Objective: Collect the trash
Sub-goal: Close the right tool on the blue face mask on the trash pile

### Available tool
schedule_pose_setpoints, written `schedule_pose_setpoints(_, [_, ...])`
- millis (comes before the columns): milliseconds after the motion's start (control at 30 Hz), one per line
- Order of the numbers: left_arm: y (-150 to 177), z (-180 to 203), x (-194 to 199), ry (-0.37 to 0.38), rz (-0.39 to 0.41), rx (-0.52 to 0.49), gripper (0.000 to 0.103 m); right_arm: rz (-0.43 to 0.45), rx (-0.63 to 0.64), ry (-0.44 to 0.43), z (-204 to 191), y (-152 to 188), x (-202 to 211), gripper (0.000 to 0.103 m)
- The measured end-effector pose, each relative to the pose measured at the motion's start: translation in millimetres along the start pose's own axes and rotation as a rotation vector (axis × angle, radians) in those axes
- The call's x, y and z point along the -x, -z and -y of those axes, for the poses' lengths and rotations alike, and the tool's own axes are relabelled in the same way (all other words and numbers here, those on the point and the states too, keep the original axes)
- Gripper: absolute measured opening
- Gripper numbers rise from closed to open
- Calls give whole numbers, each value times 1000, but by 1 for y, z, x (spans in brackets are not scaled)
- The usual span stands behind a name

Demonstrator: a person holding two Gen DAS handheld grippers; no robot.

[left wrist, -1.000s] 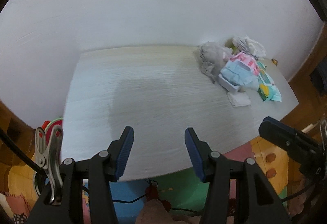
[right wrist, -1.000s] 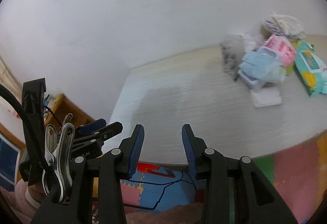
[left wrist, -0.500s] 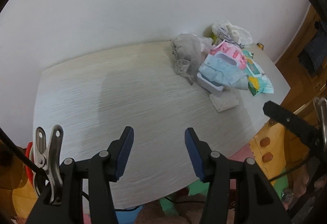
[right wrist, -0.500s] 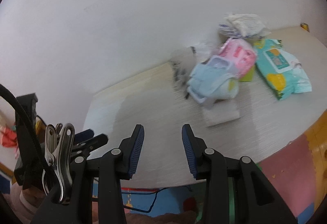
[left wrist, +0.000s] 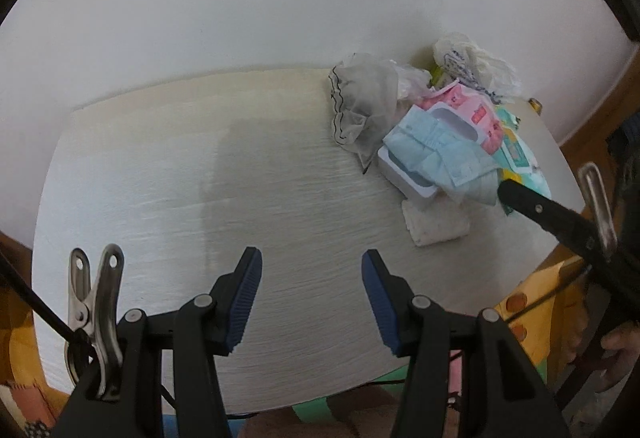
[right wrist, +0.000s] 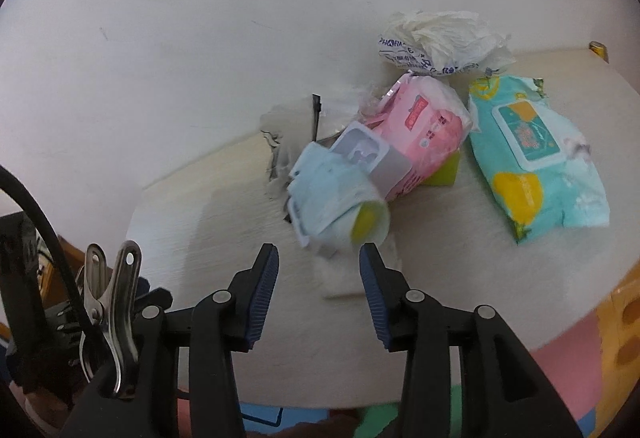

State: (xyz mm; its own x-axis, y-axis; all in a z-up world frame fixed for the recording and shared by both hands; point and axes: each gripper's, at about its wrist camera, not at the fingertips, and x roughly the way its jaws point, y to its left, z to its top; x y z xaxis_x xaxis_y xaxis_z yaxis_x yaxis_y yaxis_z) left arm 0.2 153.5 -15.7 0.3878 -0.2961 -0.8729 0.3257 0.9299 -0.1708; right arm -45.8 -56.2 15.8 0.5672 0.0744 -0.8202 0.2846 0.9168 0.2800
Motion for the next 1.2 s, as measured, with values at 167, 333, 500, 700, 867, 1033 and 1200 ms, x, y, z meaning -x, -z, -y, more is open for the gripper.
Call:
schedule_pose_setpoints(167, [0, 16, -9, -22, -9, 36, 55, -30, 32, -5, 12, -18, -20, 44])
schedule_pose_setpoints(333, [-1, 28, -19, -35, -14, 58, 55, -87, 47, -48, 20, -29, -42, 44])
schedule_pose_setpoints(500, [-2, 37, -27, -41, -21, 77, 55, -142, 58, -99, 19, -34, -57, 28])
schedule_pose_setpoints(700, [-2, 42, -28, -50, -14, 91, 55, -121, 127, -150, 11, -42, -55, 11])
schedule_pose_setpoints(867, [-1, 41, -28, -59, -10, 115, 55, -90, 114, -232, 11, -46, -44, 10])
schedule_pose_setpoints(1033, [-2, 45, -29, -52, -11, 114, 55, -46, 119, -285, 14, -49, -22, 10])
schedule_pose_setpoints(1200, [0, 63, -34, -35, -8, 77, 55, 6, 103, -313, 25, -53, 1, 10])
